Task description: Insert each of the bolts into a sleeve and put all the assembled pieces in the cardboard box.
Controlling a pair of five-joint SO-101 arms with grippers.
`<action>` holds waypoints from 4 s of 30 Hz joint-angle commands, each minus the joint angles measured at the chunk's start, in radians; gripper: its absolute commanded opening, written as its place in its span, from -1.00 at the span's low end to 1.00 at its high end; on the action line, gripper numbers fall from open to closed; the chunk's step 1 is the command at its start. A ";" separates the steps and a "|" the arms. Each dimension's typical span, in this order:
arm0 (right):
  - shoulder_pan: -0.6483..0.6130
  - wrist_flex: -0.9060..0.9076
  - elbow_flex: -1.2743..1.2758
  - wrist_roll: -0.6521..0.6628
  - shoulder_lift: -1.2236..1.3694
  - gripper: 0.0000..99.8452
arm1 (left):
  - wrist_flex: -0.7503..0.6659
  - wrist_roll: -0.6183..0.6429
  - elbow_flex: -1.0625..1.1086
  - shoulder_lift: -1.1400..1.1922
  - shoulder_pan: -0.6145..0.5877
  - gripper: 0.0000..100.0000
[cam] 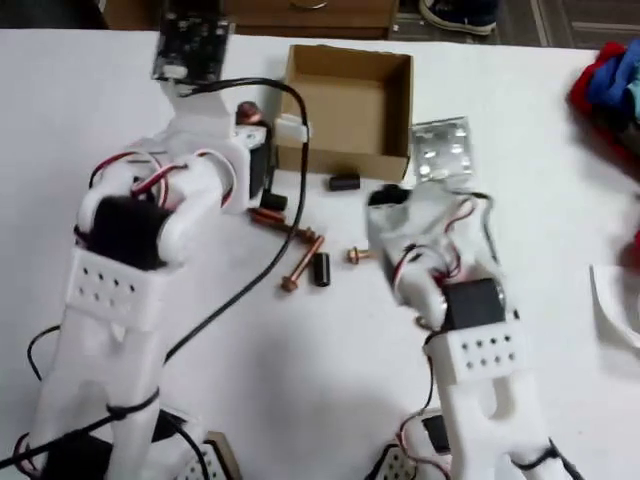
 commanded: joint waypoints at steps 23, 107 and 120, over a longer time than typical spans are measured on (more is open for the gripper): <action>-0.108 -0.828 0.603 -0.077 -0.375 -0.96 | -0.138 0.038 -0.176 0.106 0.275 -0.95; -0.105 -0.825 0.572 0.025 -0.375 -0.96 | -0.081 -0.097 0.051 0.002 0.164 -0.53; -0.065 -0.676 0.450 0.021 -0.282 -0.96 | -0.075 -0.176 0.051 0.009 -0.035 -0.53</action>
